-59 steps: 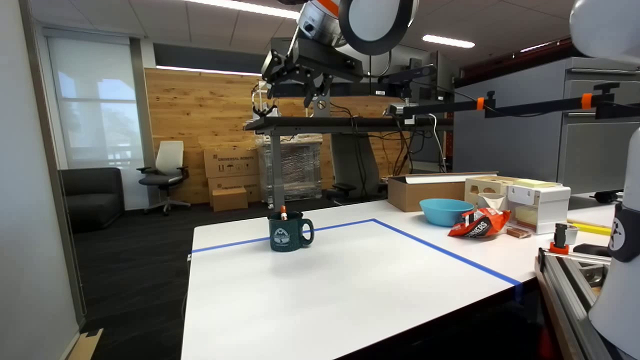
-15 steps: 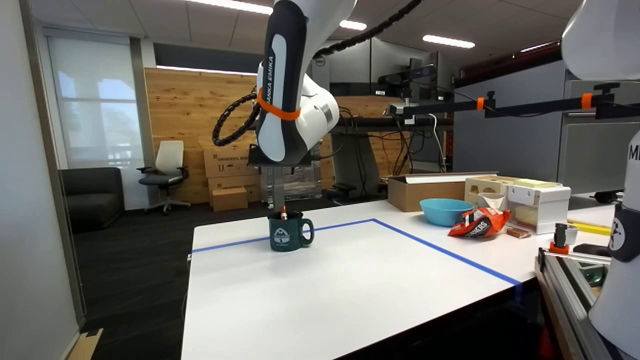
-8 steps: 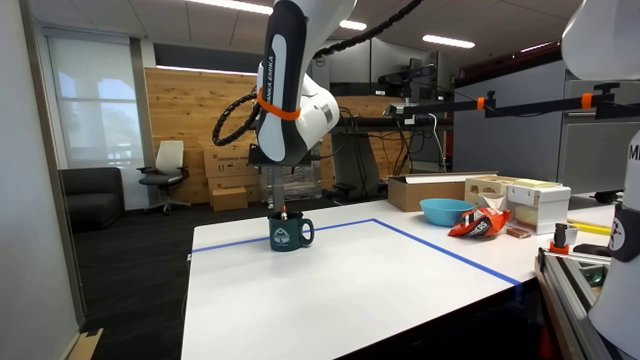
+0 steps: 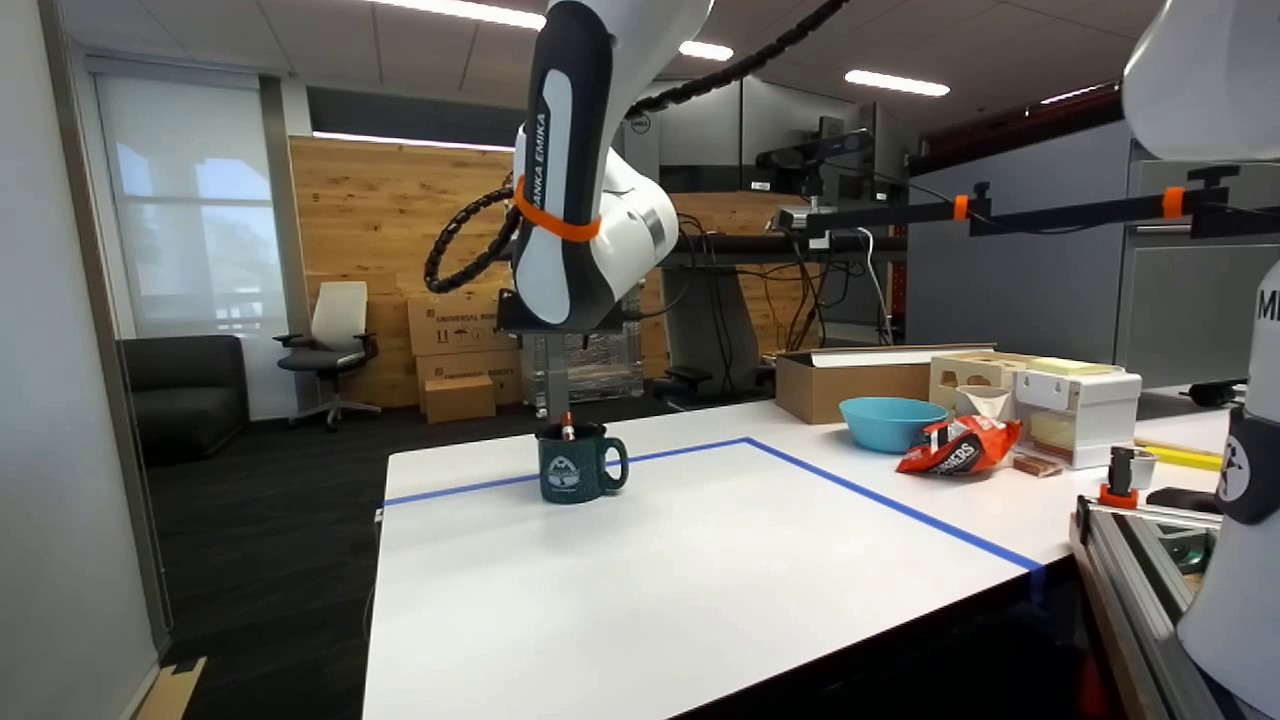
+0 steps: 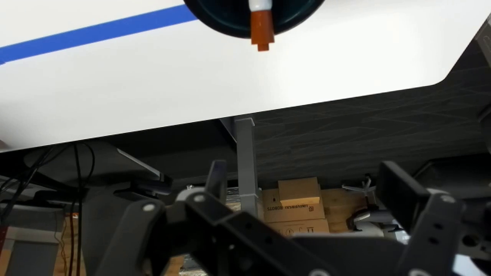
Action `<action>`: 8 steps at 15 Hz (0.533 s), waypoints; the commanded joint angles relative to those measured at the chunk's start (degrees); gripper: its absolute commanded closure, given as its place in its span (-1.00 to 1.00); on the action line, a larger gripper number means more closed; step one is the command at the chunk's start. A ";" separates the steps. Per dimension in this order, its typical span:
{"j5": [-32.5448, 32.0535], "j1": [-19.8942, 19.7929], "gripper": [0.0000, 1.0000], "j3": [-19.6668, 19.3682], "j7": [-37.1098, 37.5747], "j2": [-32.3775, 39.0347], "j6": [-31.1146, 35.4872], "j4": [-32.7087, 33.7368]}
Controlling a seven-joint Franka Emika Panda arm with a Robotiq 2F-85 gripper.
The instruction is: Remove the marker from the cup and put it on the table
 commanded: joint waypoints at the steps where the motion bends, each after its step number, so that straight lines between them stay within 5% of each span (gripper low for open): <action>1: 2.43 -1.78 -1.00 3.08 -5.07 0.41 -0.04 1.01; 8: 3.41 -6.58 -1.00 9.86 -11.84 -0.70 -0.59 3.12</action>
